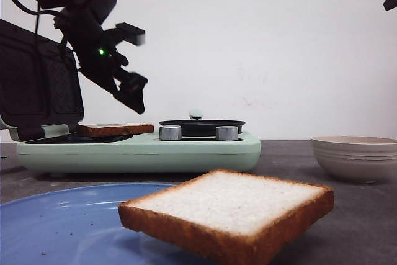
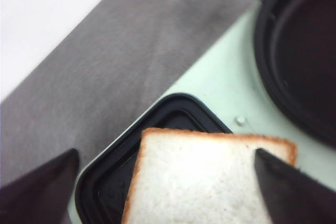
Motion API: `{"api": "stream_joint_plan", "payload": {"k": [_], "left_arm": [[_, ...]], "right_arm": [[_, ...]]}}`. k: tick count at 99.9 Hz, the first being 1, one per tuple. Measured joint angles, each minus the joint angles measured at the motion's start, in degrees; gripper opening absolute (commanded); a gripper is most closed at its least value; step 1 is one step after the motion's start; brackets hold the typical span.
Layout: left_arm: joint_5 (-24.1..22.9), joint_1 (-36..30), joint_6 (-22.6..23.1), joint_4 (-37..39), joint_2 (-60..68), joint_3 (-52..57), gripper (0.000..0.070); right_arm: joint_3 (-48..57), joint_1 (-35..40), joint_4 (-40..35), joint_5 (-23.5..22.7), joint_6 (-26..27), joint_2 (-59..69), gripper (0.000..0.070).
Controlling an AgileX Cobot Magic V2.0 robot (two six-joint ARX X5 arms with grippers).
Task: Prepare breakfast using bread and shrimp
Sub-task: 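Open the left gripper and raise it away from the press, then grasp the second bread slice on the plate with the right gripper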
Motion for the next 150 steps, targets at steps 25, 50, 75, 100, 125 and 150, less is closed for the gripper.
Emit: {"api": "stream_joint_plan", "payload": {"k": [25,50,75,100,125,150], "left_arm": [[2.05,-0.11,-14.99,-2.69,-9.44,0.55,0.0003],[4.90,-0.28,-19.34,-16.15,-21.94,0.70,0.0003],[4.92,-0.28,-21.44,-25.86,-38.32,0.70,0.0003],[4.92,-0.28,-24.22,-30.40,-52.63,0.74,0.0003],[4.90,-1.86,-27.28,-33.79,-60.13,0.74,0.0003],[4.90,-2.99,-27.67,-40.63,-62.55,0.68,0.0003]], "right_arm": [[0.00,0.00,2.93,0.00,0.02,2.75,0.0548],[0.00,0.00,4.17,-2.03,0.04,9.22,0.0513],[0.00,0.00,6.38,-11.85,0.98,20.02,0.0496],[0.00,0.59,5.53,-23.19,2.16,31.32,0.0498],[0.00,4.39,5.68,-24.09,1.81,40.89,0.0498],[0.00,9.33,9.68,-24.96,1.53,47.41,0.0498]]}}
